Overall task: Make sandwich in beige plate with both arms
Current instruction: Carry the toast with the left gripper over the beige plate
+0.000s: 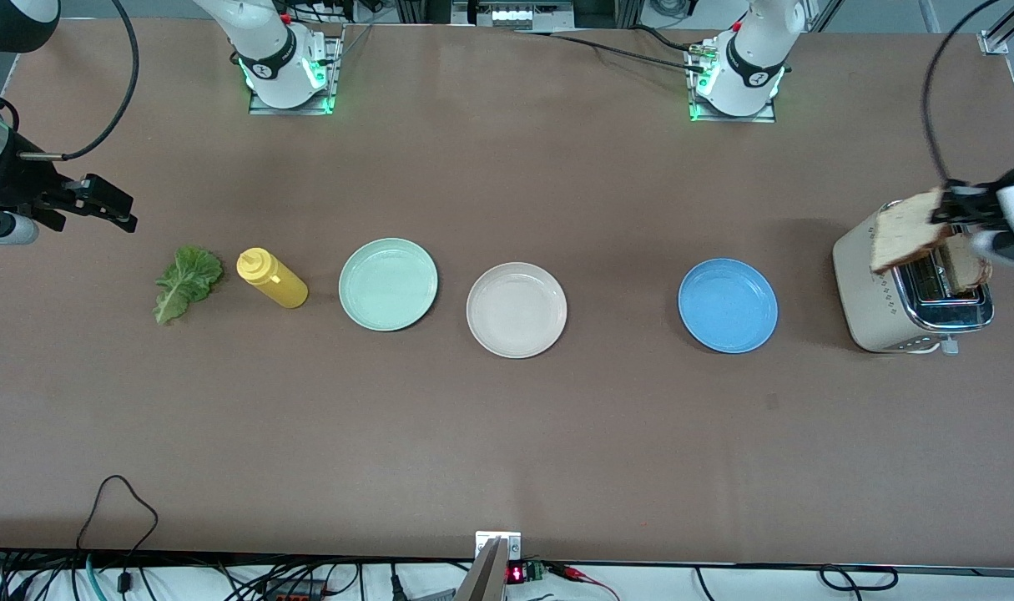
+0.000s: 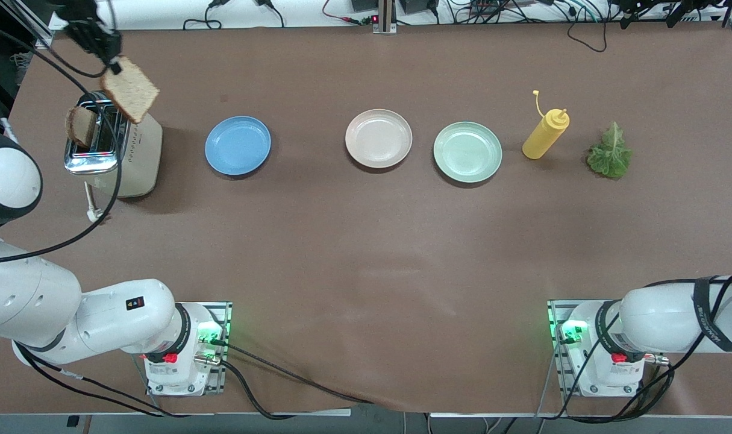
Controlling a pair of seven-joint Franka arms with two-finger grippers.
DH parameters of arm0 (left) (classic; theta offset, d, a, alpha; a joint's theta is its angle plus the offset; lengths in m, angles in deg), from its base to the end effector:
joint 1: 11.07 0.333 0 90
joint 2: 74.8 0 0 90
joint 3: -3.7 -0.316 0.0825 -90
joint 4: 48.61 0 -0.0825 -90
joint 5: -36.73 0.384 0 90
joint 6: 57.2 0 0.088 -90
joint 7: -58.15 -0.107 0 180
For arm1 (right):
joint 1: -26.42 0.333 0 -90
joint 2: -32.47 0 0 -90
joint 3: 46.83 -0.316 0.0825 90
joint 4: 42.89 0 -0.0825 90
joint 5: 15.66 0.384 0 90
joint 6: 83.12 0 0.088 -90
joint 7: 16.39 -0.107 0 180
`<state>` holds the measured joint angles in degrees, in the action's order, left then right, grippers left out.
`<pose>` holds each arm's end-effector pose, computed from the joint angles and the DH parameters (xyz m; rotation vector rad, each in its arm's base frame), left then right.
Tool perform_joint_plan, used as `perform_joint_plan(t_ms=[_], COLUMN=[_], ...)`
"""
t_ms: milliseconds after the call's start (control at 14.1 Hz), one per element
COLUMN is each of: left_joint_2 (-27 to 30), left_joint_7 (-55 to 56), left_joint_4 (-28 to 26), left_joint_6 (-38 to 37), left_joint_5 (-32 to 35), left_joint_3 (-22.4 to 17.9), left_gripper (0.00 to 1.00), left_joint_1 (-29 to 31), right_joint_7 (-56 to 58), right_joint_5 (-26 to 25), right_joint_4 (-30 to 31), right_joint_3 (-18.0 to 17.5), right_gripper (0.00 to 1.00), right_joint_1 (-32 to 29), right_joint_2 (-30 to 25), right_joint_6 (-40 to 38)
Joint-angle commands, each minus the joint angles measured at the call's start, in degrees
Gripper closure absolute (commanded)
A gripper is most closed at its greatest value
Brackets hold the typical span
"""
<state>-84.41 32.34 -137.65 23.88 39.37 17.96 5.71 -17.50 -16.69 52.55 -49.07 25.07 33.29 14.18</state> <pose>0.5755 0.0408 0.5287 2.9764 -0.6175 -0.4495 0.5676 0.0070 0.5826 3.1245 -0.0027 0.0288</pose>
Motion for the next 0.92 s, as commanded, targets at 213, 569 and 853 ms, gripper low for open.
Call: perform_joint_plan(t_ms=[213, 569, 853], left_joint_2=[-8.3, -20.2, -25.7], left_joint_7=[11.8, 18.2, 14.9], left_joint_4=[2.7, 3.9, 4.0], left_joint_6=[0.4, 9.3, 19.8], left_joint_5=[-11.0, -41.4, -55.0], left_joint_3=[6.6, 6.6, 6.6], left_gripper=[1.0, 1.0, 1.0], left_joint_1=[-7.7, -11.2, -14.4], right_joint_7=[0.5, 0.4, 0.5], right_joint_5=[0.1, 0.1, 0.1], right_joint_4=[-1.7, -1.6, -1.6], right_joint_3=[0.0, 0.0, 0.0], right_gripper=[0.0, 0.0, 0.0], right_joint_1=[0.0, 0.0, 0.1], right_joint_2=[0.7, 0.9, 1.0], right_joint_6=[-1.4, -1.5, -1.6])
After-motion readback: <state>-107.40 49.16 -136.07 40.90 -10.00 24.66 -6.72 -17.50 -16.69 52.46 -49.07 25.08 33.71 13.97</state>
